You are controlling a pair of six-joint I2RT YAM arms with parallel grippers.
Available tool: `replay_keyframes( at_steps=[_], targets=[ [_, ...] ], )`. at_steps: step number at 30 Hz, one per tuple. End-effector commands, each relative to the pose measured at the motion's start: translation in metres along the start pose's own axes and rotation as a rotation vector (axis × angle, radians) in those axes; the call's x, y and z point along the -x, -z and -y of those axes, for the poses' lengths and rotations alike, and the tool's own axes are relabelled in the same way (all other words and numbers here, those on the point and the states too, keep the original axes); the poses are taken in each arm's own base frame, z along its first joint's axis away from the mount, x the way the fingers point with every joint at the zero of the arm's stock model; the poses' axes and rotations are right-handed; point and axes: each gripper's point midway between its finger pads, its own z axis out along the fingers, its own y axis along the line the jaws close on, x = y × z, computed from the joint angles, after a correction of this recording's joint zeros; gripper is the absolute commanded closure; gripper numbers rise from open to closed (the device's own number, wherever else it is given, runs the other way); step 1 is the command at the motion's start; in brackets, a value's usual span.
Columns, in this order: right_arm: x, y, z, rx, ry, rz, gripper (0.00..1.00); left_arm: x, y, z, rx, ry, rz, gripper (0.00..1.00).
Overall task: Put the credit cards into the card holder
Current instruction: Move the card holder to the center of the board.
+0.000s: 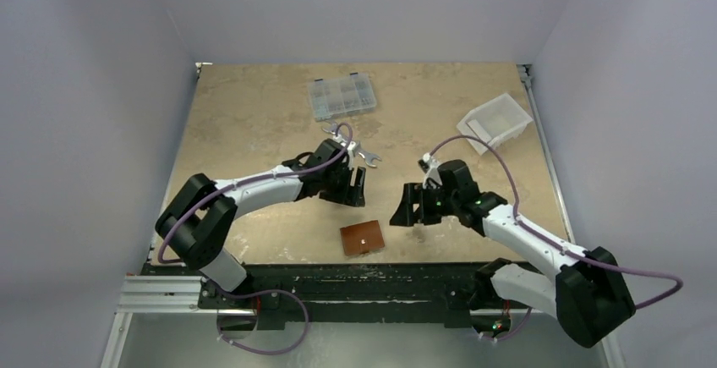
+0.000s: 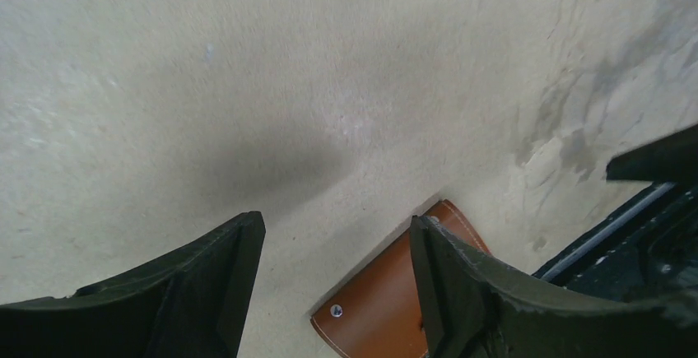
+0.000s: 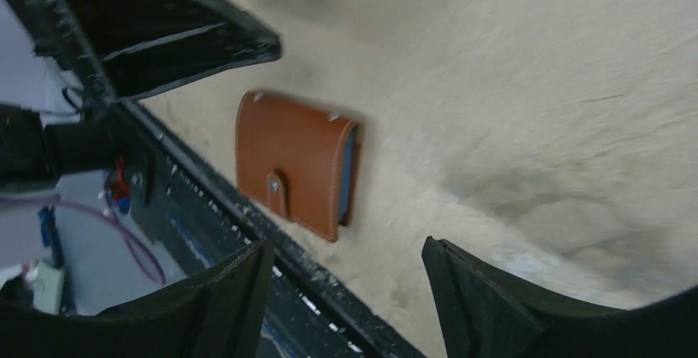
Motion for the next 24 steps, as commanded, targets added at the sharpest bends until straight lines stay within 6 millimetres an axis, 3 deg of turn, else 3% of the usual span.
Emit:
replay_keyframes(
  at_steps=[1,4,7,13,19,24],
  targets=[
    [-0.022,-0.016,-0.045,0.183,-0.002,-0.048,0.29,-0.017,-0.013,0.002,0.030,-0.035,-0.010,0.33],
    [-0.043,-0.031,-0.061,0.215,-0.001,-0.092,0.45,-0.031,-0.017,0.001,0.057,-0.054,-0.035,0.42],
    [-0.054,-0.042,-0.065,0.197,-0.006,-0.104,0.50,-0.044,-0.017,0.001,0.065,-0.048,-0.051,0.49],
    [-0.047,-0.065,-0.053,0.113,-0.030,-0.065,0.66,-0.062,-0.013,-0.005,0.081,0.003,-0.034,0.59],
    [-0.006,-0.099,-0.062,0.093,-0.025,0.027,0.71,-0.075,-0.007,-0.012,0.088,0.091,-0.007,0.67],
    [0.059,-0.136,-0.045,-0.130,0.128,0.094,0.67,-0.071,0.006,-0.016,0.097,0.150,0.072,0.64]
  ],
)
